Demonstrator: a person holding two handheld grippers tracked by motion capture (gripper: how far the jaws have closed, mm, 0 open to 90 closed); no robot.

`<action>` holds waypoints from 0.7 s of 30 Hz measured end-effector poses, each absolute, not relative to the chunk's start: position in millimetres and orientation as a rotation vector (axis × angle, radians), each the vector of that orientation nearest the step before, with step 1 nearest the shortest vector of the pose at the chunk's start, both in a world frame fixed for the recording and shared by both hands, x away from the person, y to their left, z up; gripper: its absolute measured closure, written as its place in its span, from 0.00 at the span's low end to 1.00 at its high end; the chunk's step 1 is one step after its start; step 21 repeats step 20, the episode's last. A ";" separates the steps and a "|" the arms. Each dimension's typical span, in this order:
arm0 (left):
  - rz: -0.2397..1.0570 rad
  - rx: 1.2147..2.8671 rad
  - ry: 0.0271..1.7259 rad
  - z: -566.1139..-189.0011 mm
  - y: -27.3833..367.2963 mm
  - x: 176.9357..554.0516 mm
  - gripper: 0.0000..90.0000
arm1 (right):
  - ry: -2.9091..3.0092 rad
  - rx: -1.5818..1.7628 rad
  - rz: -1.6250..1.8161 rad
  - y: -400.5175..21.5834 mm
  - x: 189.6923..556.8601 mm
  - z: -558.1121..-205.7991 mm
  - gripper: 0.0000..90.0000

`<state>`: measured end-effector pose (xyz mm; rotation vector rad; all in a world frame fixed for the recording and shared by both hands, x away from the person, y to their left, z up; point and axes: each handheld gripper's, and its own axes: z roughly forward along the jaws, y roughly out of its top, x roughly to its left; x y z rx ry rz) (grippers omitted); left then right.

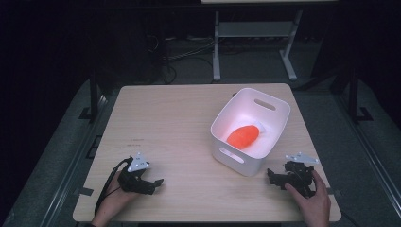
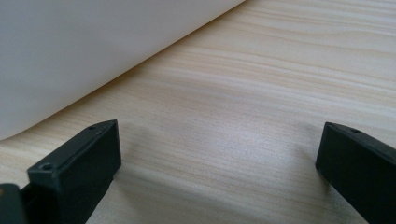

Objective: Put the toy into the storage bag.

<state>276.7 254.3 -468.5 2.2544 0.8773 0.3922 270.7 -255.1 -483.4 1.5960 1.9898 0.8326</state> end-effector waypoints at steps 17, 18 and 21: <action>0.380 2.209 0.865 -475.0 261.7 273.0 0.14 | 1.989 1.596 0.833 -255.1 270.6 -483.5 0.00; 0.380 2.208 0.866 -475.0 261.7 273.0 0.14 | 1.990 1.596 0.833 -255.1 270.6 -483.5 0.00; 0.381 2.207 0.866 -475.1 261.6 273.0 0.14 | 1.990 1.596 0.833 -255.1 270.7 -483.5 0.00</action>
